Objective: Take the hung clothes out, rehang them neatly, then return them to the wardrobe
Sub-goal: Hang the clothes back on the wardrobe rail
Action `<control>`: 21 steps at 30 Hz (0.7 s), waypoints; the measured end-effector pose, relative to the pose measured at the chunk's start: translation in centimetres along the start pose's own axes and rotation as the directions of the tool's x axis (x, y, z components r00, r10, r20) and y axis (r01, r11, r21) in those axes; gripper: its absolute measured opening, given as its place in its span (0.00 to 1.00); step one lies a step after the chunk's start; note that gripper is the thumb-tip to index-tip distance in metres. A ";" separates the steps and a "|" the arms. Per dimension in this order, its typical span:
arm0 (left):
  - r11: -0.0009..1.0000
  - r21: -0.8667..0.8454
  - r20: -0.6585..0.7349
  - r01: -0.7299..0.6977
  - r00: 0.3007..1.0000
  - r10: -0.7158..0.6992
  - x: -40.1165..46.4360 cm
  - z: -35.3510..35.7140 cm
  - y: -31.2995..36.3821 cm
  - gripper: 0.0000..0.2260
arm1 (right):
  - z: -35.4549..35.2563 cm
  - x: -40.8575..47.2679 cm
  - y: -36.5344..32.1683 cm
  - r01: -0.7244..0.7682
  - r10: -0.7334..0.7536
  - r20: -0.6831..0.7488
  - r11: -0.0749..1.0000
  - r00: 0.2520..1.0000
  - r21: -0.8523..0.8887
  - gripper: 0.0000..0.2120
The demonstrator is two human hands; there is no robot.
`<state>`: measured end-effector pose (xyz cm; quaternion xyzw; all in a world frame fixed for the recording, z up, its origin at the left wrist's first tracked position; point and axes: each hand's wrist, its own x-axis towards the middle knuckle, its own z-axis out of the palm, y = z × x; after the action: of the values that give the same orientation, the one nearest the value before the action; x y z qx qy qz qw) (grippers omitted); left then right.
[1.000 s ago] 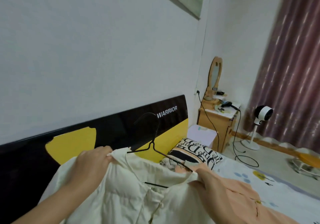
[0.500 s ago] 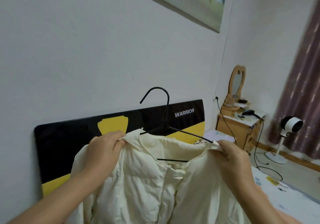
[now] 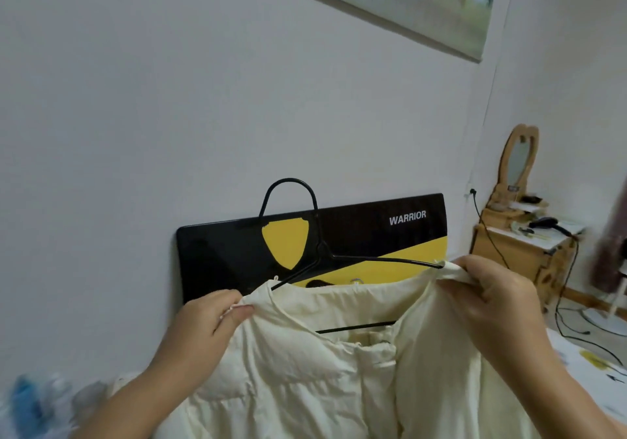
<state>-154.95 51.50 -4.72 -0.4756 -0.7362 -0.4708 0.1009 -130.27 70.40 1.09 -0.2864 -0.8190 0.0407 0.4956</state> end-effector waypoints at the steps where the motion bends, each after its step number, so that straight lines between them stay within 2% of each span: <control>1: 0.999 0.039 -0.052 0.021 0.998 -0.019 -0.9 -0.7 -0.4 0.19 | 0.0 -0.4 -1.0 0.013 -0.012 0.038 1.000 0.999 -0.005 0.05; 3: 0.991 0.113 -0.139 0.076 0.988 -0.060 -3.0 -2.6 -0.9 0.18 | 0.1 -1.4 -2.8 0.025 -0.025 0.124 1.000 0.992 -0.002 0.04; 5: 0.979 0.189 -0.201 0.071 0.979 -0.032 -5.2 -4.9 -1.4 0.15 | -0.1 -2.5 -4.6 0.033 -0.031 0.218 0.999 0.975 -0.005 0.04; 7: 0.967 0.249 -0.235 0.053 0.972 0.007 -7.3 -7.6 -1.9 0.15 | -0.3 -3.7 -6.5 0.020 -0.003 0.323 0.999 0.946 -0.049 0.03; 9: 0.969 0.242 -0.250 0.057 0.968 0.006 -9.3 -10.0 -2.4 0.11 | -0.5 -4.9 -8.4 0.006 0.022 0.412 0.998 0.911 -0.067 0.07; 12: 0.969 0.215 -0.275 0.117 0.960 -0.055 -12.2 -13.3 -3.4 0.10 | -0.5 -6.2 -12.1 0.039 -0.030 0.599 0.999 0.800 -0.002 0.16; 14: 0.968 0.204 -0.270 0.145 0.959 -0.087 -14.1 -15.3 -4.1 0.14 | -0.4 -7.0 -15.0 0.044 -0.071 0.719 0.997 0.692 0.056 0.20; 16: 0.962 0.207 -0.269 0.177 0.956 -0.118 -16.0 -17.3 -4.7 0.17 | 0.5 -8.0 -17.1 -0.064 -0.130 0.768 0.974 0.628 0.217 0.20; 19: 0.925 0.271 -0.266 0.266 0.944 -0.193 -18.5 -20.1 -4.9 0.22 | 2.7 -9.5 -19.0 -0.270 -0.200 0.795 0.870 0.573 0.413 0.19; 21: 0.893 0.308 -0.312 0.327 0.922 -0.230 -20.0 -21.5 -4.6 0.21 | 4.5 -10.6 -20.1 -0.319 -0.259 0.794 0.814 0.549 0.486 0.18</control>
<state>-154.55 21.97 -7.86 -0.2702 -0.8494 -0.3998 0.2138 -138.99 49.26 -2.48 -0.0811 -0.8938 0.4278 0.1073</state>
